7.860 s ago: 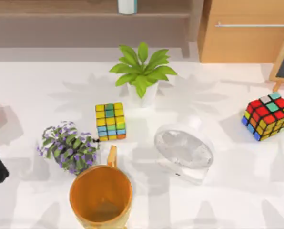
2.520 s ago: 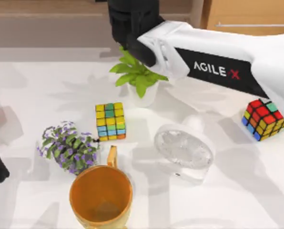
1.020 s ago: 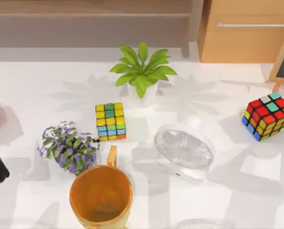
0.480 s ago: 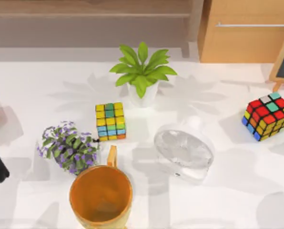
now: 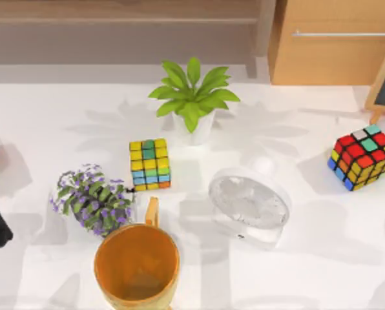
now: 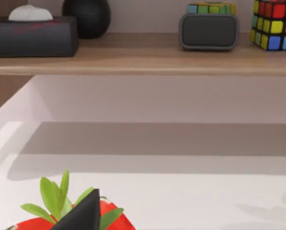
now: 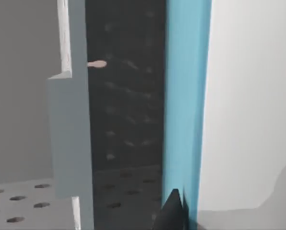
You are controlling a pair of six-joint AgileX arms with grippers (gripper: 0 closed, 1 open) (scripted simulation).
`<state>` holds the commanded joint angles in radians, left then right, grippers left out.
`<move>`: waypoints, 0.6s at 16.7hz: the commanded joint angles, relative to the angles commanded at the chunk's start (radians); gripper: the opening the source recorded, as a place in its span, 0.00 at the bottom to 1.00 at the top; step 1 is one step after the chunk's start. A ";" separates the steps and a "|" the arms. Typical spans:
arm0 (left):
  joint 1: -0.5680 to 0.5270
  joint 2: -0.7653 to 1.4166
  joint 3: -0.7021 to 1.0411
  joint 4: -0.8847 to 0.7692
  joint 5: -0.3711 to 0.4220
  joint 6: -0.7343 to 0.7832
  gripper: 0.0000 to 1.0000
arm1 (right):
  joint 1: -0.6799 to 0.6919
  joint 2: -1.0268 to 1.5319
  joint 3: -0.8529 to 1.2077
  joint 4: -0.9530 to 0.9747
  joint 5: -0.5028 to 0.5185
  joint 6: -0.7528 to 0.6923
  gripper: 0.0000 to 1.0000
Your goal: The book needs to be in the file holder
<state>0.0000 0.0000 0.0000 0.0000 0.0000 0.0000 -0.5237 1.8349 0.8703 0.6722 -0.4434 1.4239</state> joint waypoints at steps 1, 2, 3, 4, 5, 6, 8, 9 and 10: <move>0.000 0.000 0.000 0.000 0.000 0.000 1.00 | 0.002 0.024 0.015 0.011 -0.009 0.013 0.00; 0.000 0.000 0.000 0.000 0.000 0.000 1.00 | 0.003 0.040 0.024 0.018 -0.014 0.021 0.00; 0.000 0.000 0.000 0.000 0.000 0.000 1.00 | 0.003 0.044 0.027 0.020 -0.015 0.023 0.00; 0.000 0.000 0.000 0.000 0.000 0.000 1.00 | 0.003 0.044 0.027 0.020 -0.015 0.023 0.00; 0.000 0.000 0.000 0.000 0.000 0.000 1.00 | 0.003 0.044 0.027 0.020 -0.015 0.023 0.00; 0.000 0.000 0.000 0.000 0.000 0.000 1.00 | 0.003 0.044 0.027 0.020 -0.015 0.023 0.00; 0.000 0.000 0.000 0.000 0.000 0.000 1.00 | -0.001 0.042 0.023 0.020 -0.014 0.024 0.00; 0.000 0.000 0.000 0.000 0.000 0.000 1.00 | 0.000 0.044 0.026 0.020 -0.015 0.024 0.00; 0.000 0.000 0.000 0.000 0.000 0.000 1.00 | 0.002 0.050 0.039 0.019 -0.016 0.026 0.00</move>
<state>0.0000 0.0000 0.0000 0.0000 0.0000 0.0000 -0.5218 1.8853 0.9089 0.6908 -0.4594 1.4496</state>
